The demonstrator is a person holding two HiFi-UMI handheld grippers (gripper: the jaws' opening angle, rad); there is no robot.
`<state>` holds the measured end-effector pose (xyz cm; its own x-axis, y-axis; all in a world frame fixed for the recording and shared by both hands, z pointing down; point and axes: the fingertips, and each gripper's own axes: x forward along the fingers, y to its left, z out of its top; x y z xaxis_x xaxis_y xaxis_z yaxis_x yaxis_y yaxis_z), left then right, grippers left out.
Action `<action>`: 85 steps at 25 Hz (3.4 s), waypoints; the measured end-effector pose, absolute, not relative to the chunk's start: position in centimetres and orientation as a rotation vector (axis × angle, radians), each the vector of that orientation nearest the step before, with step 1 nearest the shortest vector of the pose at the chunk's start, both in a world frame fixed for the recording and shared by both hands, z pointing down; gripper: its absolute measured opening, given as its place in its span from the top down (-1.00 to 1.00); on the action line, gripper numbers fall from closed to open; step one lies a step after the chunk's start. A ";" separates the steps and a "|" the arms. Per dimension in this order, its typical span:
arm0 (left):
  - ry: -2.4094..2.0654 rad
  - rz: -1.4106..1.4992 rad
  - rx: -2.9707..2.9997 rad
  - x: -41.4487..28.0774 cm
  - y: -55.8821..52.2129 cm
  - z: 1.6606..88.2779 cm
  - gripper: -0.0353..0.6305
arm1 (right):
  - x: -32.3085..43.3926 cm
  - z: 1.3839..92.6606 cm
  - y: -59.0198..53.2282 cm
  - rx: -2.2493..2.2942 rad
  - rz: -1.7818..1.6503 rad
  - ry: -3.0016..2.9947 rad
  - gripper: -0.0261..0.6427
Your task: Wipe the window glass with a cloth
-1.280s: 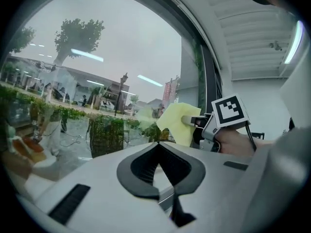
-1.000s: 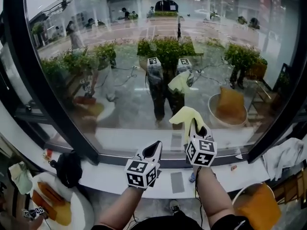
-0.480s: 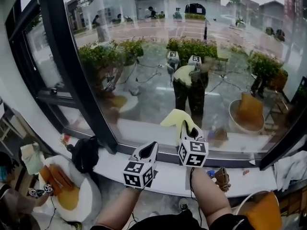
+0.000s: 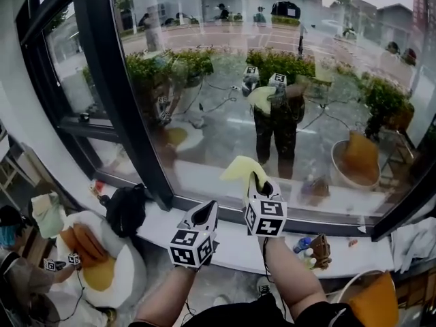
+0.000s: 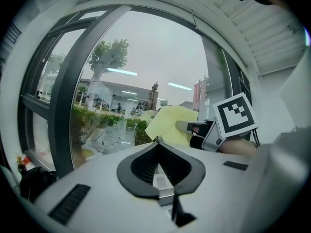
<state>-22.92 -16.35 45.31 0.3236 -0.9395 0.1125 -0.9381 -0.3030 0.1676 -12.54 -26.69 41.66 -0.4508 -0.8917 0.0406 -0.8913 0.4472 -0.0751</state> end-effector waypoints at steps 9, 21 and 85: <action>-1.739 -0.003 2.350 -24.7 -16.9 46.6 0.88 | -14.5 42.3 -28.0 -1.631 -0.141 2.681 0.83; -1.779 0.021 2.312 -26.9 -18.9 48.3 0.88 | -17.4 43.7 -32.4 -1.657 -0.145 2.693 0.83; -1.471 0.133 2.434 -14.6 -29.5 53.8 0.88 | -5.0 46.4 -47.0 -1.946 -0.291 2.466 0.82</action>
<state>-14.56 -29.47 53.79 0.4731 -0.8509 0.2284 -0.8781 -0.4342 0.2011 -4.95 -46.95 46.39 -0.2388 -0.9631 0.1240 -0.9655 0.2219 -0.1365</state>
